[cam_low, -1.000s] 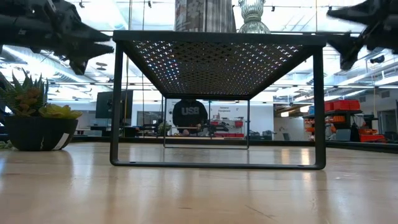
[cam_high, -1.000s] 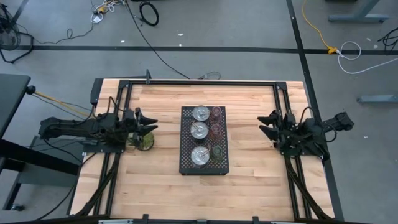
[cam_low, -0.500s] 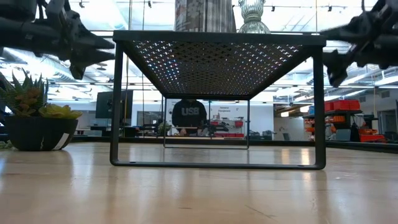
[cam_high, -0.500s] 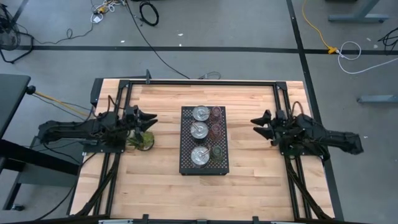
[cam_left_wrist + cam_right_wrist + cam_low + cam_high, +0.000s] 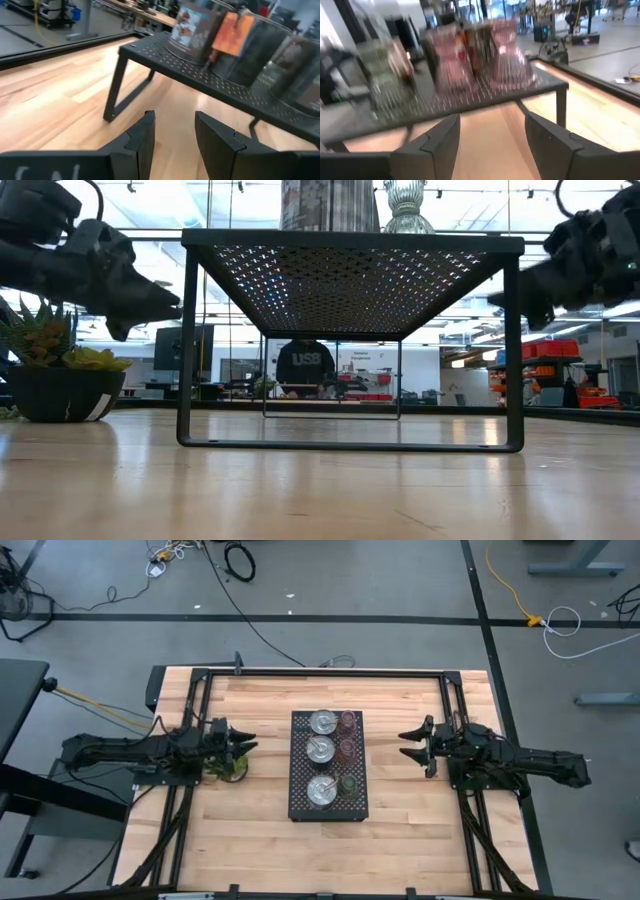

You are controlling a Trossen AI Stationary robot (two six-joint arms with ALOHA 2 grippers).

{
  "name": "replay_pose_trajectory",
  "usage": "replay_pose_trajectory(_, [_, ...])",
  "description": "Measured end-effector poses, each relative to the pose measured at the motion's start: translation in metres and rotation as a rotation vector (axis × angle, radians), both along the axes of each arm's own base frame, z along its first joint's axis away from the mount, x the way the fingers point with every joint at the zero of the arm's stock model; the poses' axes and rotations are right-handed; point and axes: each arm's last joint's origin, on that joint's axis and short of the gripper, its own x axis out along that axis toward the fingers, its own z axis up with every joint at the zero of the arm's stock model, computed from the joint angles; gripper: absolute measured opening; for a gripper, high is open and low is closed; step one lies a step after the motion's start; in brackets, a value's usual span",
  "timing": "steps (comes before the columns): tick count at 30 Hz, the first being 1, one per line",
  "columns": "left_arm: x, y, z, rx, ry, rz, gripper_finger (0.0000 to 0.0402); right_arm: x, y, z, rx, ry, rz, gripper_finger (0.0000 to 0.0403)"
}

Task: Pick & Place candle stick holders
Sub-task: Return to Home Position

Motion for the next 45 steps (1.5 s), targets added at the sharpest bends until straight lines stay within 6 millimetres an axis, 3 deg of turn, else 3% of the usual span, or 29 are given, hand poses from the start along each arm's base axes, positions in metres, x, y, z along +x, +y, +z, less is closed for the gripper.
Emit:
replay_pose_trajectory(7, [0.001, 0.000, -0.002, 0.051, 0.036, -0.021, 0.0142, 0.008, 0.000, -0.012, -0.075, 0.149, 0.034, 0.0224])
replay_pose_trajectory(14, [0.001, 0.000, -0.002, 0.050, 0.033, -0.021, 0.0142, 0.011, 0.005, -0.014, -0.156, 0.152, 0.250, 0.0224])
replay_pose_trajectory(22, [0.001, -0.001, -0.002, 0.040, 0.024, -0.027, 0.0142, 0.011, 0.001, -0.015, -0.205, 0.179, 0.148, 0.0224])
replay_pose_trajectory(33, [0.001, 0.000, -0.001, 0.278, 0.088, -0.060, 0.0142, 0.012, -0.004, -0.009, -0.177, 0.132, -0.024, 0.0224])
replay_pose_trajectory(45, [0.001, -0.001, -0.001, 0.068, 0.020, -0.050, 0.0142, 0.012, -0.004, -0.008, -0.088, 0.114, -0.045, 0.0224])
